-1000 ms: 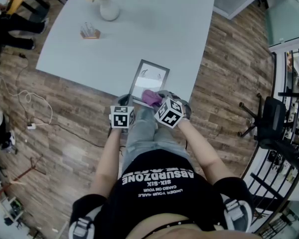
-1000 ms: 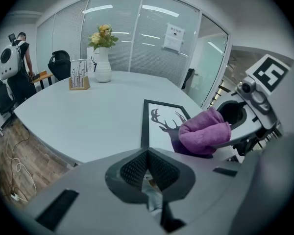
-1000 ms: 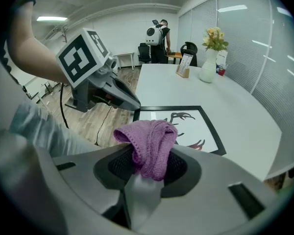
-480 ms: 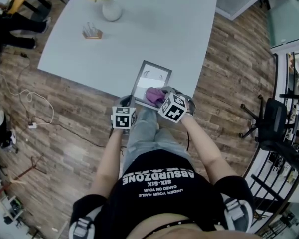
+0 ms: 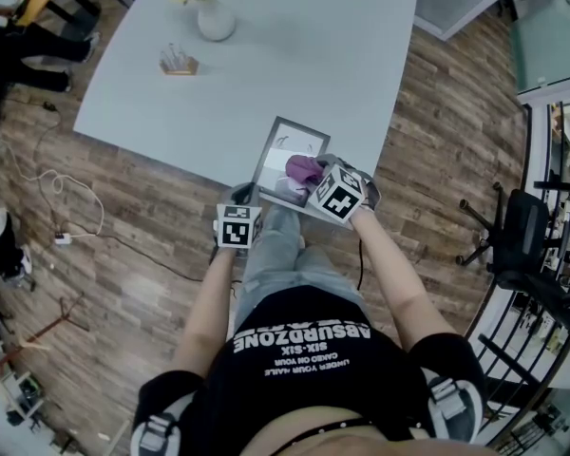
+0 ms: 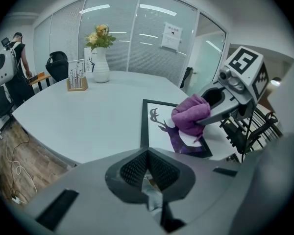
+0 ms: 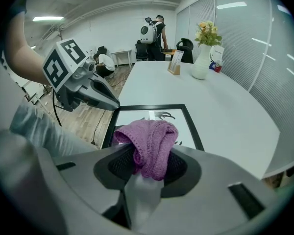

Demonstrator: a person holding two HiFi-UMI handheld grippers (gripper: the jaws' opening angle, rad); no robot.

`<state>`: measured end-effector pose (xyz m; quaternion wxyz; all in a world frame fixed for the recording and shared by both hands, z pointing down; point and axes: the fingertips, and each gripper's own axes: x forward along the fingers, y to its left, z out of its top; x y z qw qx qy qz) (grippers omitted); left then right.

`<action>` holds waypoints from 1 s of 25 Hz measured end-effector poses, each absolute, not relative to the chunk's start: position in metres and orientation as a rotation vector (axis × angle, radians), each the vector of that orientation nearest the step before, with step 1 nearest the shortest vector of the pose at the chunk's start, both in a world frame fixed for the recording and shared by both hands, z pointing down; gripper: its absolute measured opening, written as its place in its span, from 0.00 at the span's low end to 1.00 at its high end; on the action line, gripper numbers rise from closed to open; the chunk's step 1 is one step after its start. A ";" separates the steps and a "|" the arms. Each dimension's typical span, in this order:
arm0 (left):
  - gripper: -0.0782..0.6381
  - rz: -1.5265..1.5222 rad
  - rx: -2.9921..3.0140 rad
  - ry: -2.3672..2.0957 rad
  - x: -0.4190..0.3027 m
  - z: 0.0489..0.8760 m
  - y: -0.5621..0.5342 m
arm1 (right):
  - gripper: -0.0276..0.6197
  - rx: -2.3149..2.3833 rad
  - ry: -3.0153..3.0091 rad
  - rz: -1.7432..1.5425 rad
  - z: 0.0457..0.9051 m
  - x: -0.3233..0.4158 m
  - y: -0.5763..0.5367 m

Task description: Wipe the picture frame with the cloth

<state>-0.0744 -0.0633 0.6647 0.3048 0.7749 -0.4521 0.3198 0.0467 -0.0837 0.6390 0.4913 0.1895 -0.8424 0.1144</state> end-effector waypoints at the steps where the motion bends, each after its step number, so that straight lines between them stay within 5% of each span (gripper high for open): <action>1: 0.13 0.845 2.051 -1.197 -0.074 0.665 -0.063 | 0.26 0.469 -2.044 0.281 0.639 0.048 -0.087; 25: 0.13 0.835 2.055 -1.188 -0.076 0.666 -0.063 | 0.26 0.889 -2.193 0.540 0.642 0.092 -0.158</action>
